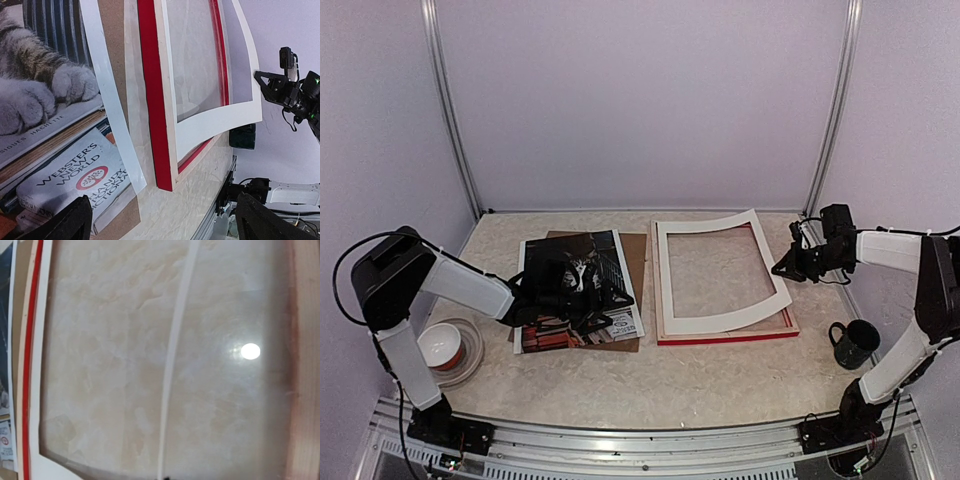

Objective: Put the photo into the frame
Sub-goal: Place the mat board on the glass panel.

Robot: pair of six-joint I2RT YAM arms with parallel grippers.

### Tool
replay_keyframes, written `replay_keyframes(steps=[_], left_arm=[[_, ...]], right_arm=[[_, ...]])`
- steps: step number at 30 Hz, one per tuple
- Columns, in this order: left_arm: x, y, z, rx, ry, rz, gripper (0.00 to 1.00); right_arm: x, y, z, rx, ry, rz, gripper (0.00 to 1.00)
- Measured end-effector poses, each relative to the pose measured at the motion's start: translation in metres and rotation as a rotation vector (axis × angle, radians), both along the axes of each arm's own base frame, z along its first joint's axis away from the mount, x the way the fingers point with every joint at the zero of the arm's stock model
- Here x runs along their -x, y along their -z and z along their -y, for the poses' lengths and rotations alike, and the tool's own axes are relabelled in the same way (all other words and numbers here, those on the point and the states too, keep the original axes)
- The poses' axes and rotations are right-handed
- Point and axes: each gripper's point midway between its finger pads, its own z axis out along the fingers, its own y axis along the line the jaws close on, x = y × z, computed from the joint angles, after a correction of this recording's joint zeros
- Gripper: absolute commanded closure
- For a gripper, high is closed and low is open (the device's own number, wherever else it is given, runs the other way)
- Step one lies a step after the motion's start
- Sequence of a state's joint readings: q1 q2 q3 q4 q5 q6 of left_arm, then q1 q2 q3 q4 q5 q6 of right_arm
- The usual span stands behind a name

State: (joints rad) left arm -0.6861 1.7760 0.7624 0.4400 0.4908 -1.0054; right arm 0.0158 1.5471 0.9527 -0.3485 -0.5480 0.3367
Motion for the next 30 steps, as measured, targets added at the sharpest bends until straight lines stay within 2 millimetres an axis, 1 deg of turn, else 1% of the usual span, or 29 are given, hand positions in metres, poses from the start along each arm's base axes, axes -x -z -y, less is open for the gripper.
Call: replay_keyframes(steps=[6,20,23,30], left_arm=[[-0.003,-0.003,0.002,0.005,0.000,0.006,0.01],[-0.002,0.004,0.002,-0.002,0.000,-0.009,0.01],[-0.002,0.005,0.002,-0.003,0.000,-0.012,0.01],[-0.002,0.005,0.002,-0.002,-0.004,-0.018,0.01]], right_arm=[[-0.002,-0.005,0.009,-0.023,0.019,0.008,1.00],[-0.001,-0.007,0.007,-0.044,0.011,0.008,1.00],[-0.001,-0.004,0.007,-0.045,0.012,0.001,1.00],[-0.001,0.012,0.008,-0.045,0.017,-0.048,1.00]])
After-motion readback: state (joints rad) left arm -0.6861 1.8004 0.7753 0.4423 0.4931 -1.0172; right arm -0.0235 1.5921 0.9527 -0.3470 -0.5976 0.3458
